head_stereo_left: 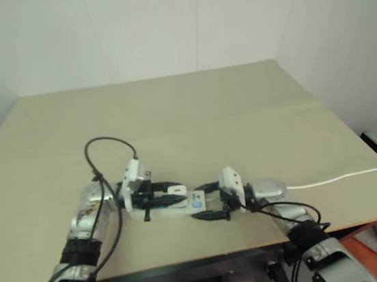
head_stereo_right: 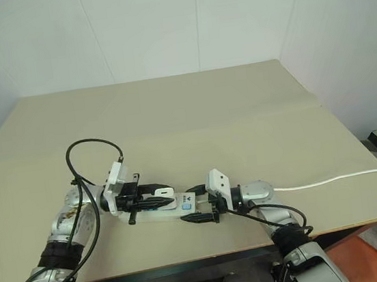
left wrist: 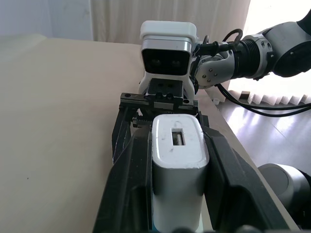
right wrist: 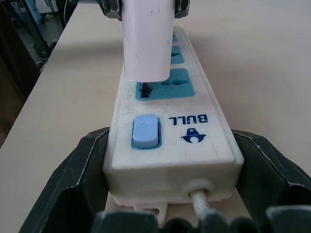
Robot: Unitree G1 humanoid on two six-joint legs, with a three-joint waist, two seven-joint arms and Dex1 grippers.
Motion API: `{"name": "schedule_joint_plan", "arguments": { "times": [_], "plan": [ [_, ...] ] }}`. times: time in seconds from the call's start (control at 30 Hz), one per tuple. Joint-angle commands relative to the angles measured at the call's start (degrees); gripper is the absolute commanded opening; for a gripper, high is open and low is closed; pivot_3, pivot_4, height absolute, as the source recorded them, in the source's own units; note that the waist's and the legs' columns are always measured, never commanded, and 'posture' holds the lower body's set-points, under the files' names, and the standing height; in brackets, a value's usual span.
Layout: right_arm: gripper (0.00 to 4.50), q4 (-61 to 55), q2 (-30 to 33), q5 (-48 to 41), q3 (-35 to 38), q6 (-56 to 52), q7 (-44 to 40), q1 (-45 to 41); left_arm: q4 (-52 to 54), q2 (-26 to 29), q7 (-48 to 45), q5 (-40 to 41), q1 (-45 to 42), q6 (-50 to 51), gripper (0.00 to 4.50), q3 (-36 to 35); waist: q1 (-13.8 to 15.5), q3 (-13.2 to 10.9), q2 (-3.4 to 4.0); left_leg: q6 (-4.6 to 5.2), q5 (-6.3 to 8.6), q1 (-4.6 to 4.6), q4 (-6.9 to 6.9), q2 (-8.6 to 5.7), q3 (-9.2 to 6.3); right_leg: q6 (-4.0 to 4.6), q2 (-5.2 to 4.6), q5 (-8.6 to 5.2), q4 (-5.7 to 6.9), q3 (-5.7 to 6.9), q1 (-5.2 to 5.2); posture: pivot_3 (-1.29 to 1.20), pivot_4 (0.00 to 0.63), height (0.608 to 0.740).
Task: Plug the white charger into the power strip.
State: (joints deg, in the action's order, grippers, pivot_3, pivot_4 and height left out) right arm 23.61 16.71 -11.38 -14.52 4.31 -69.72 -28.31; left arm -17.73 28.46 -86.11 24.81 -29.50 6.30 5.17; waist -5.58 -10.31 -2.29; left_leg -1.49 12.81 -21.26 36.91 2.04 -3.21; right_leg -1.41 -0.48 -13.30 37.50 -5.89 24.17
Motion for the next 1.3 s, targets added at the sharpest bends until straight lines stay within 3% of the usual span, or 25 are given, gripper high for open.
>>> {"name": "schedule_joint_plan", "arguments": {
  "times": [0.03,0.67,0.83,1.3],
  "plan": [
    [3.44,0.1,-0.1,1.3,-1.9,-1.4,-0.4,1.3,0.0,0.3,-1.0,-0.4,-0.3,-0.5,1.02,0.3,0.0,0.0,0.0,0.0,0.0,0.0,0.0,0.0,0.0,0.0,0.0,0.0,0.0,0.0,0.0,0.0,0.15,0.74],
    [3.44,0.4,0.1,1.1,-2.0,-1.4,-0.6,1.1,-3.3,4.7,-2.7,-2.5,1.7,-2.2,1.02,-0.2,-0.4,0.0,0.0,0.0,0.0,0.05,-0.06,0.02,0.0,0.0,0.02,0.0,0.01,0.0,0.0,0.0,0.15,0.74],
    [3.44,0.5,0.1,1.1,-2.0,-1.4,-0.5,1.0,-8.1,6.9,-5.9,-5.4,1.0,-7.6,1.02,1.7,-0.7,0.0,0.0,0.0,0.0,0.1,-0.06,0.02,0.02,0.01,0.03,-0.01,0.03,0.0,-0.02,0.0,0.15,0.74],
    [3.44,0.7,0.3,1.0,-2.3,-1.1,-0.1,0.9,-7.0,5.5,-3.0,-5.4,0.8,-7.5,1.02,3.7,-0.6,0.2,0.02,0.0,0.0,0.13,-0.07,0.02,0.01,0.01,0.03,-0.01,0.03,-0.01,-0.07,0.0,0.15,0.74]
  ]
}}
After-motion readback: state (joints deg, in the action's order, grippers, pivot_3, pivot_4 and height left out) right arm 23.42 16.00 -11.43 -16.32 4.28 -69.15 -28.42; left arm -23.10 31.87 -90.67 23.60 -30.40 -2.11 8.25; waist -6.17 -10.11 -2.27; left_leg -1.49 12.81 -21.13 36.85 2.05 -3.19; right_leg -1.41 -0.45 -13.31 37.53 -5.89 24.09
